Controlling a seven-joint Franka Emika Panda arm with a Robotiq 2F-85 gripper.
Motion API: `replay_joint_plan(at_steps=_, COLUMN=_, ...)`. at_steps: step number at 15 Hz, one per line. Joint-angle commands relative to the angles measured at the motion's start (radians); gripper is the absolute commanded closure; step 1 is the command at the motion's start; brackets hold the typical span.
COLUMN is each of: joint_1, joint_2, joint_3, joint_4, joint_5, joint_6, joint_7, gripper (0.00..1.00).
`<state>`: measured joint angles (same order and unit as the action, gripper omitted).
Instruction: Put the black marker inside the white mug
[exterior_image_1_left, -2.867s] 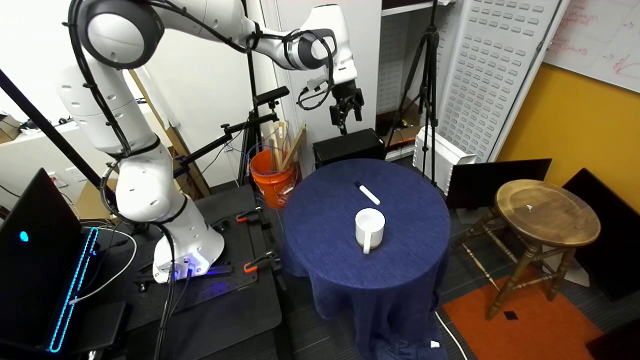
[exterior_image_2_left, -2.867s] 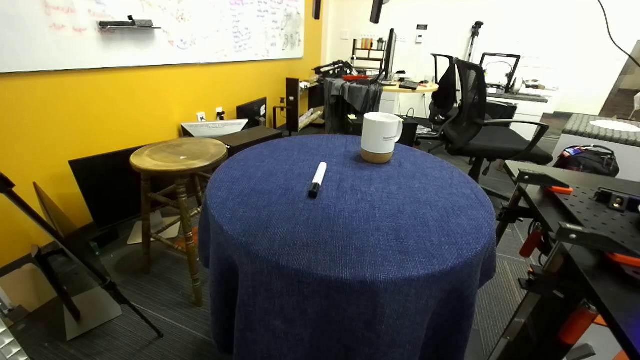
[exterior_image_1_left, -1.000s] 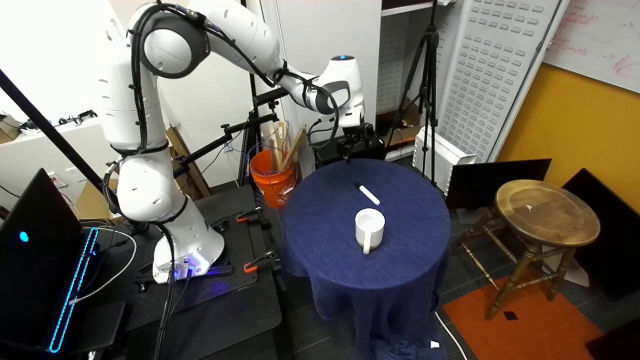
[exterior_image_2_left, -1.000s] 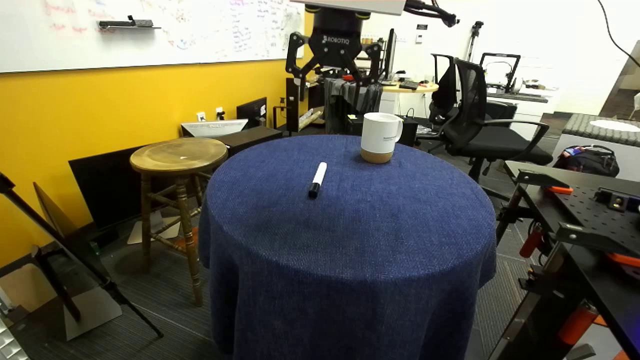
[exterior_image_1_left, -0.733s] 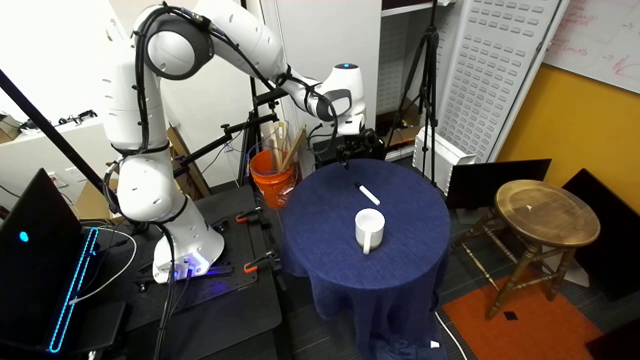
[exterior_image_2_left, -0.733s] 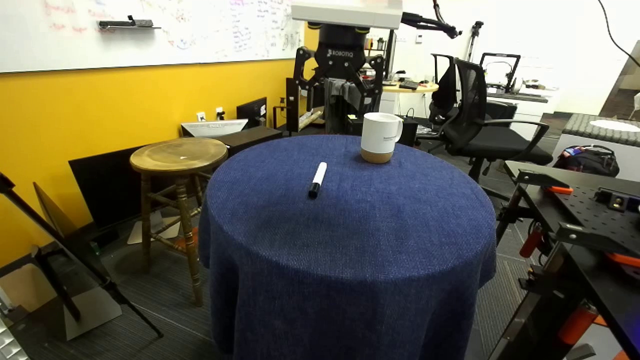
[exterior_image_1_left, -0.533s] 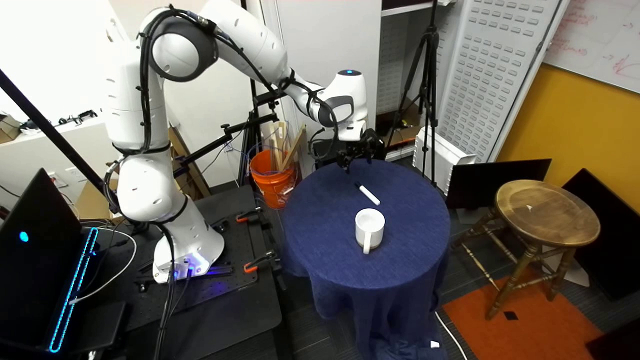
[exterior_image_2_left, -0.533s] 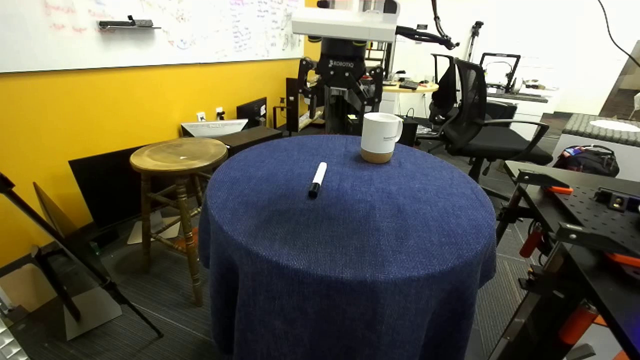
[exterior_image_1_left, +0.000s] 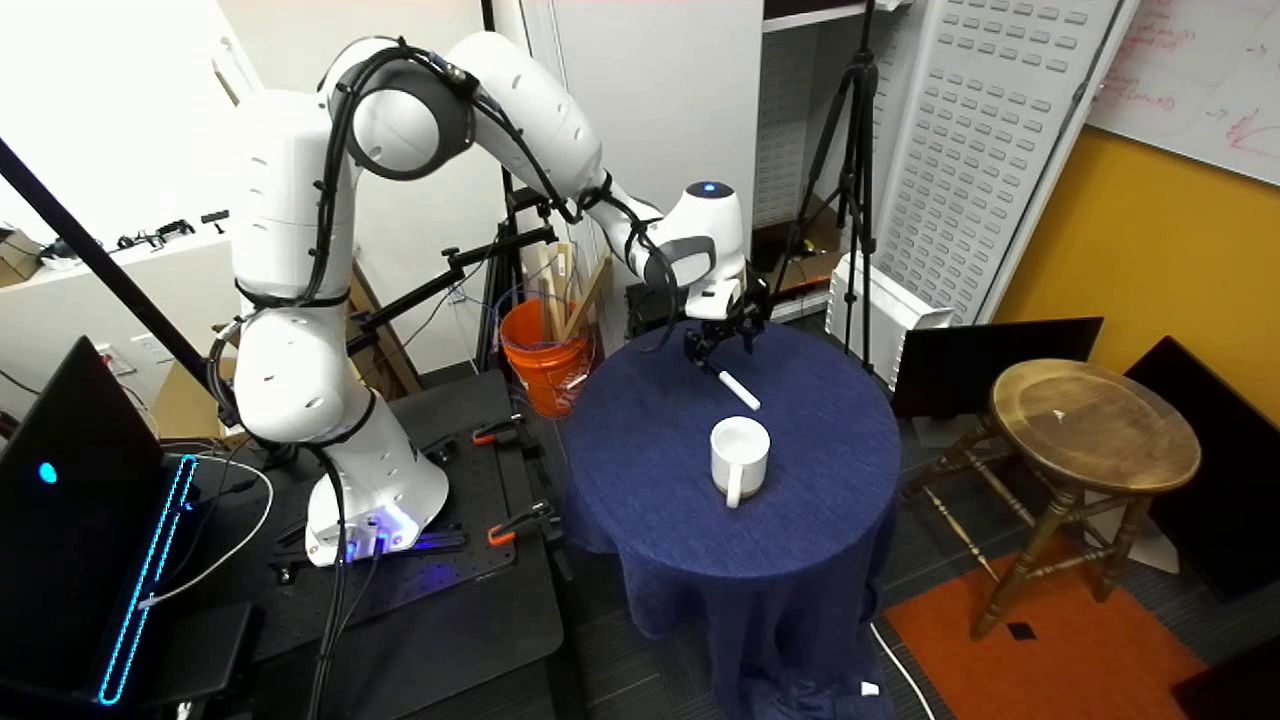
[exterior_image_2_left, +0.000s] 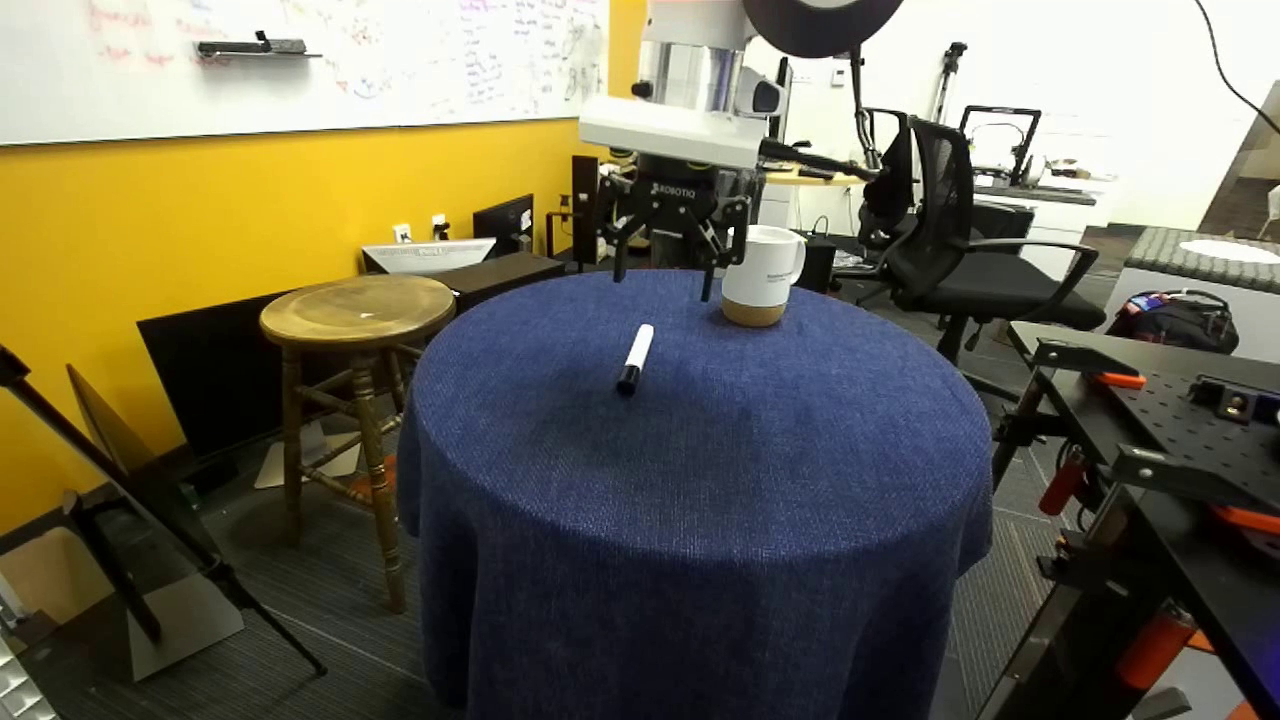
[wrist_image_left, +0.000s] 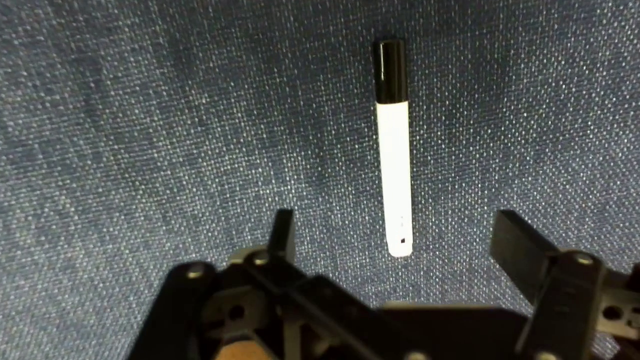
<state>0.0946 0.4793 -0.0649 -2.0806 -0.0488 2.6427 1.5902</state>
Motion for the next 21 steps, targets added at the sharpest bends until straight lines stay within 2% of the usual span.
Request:
replay_joint_plan(at_steps=1, joint_1=-0.010, joint_2=0.055, joint_3=-0.003, joint_4=0.041, joint_5=0.055, joint_6=0.034, joint_7=-0.058, gripper=0.00)
replay_joint_plan(at_steps=8, joint_1=-0.011, joint_2=0.121, joint_3=-0.023, joint_4=0.121, joint_5=0.093, joint_6=-0.021, joint_7=-0.137, gripper=0.00)
replay_joint_plan(at_steps=10, joint_1=-0.007, joint_2=0.137, joint_3=-0.028, joint_4=0.144, joint_5=0.091, joint_6=-0.035, joint_7=-0.139, gripper=0.07)
replay_joint_plan(at_steps=11, joint_1=-0.005, joint_2=0.144, joint_3=-0.029, joint_4=0.153, joint_5=0.090, joint_6=-0.042, joint_7=-0.145, gripper=0.07)
replay_joint_plan(at_steps=12, joint_1=-0.003, joint_2=0.150, joint_3=-0.029, joint_4=0.161, joint_5=0.090, joint_6=-0.048, joint_7=-0.146, gripper=0.12)
replay_joint_plan(at_steps=15, joint_1=0.003, joint_2=0.164, joint_3=-0.028, joint_4=0.171, joint_5=0.089, joint_6=-0.058, joint_7=-0.147, gripper=0.19)
replay_joint_plan(at_steps=21, joint_1=0.008, joint_2=0.196, joint_3=-0.027, joint_4=0.194, joint_5=0.090, joint_6=-0.092, joint_7=-0.146, gripper=0.17)
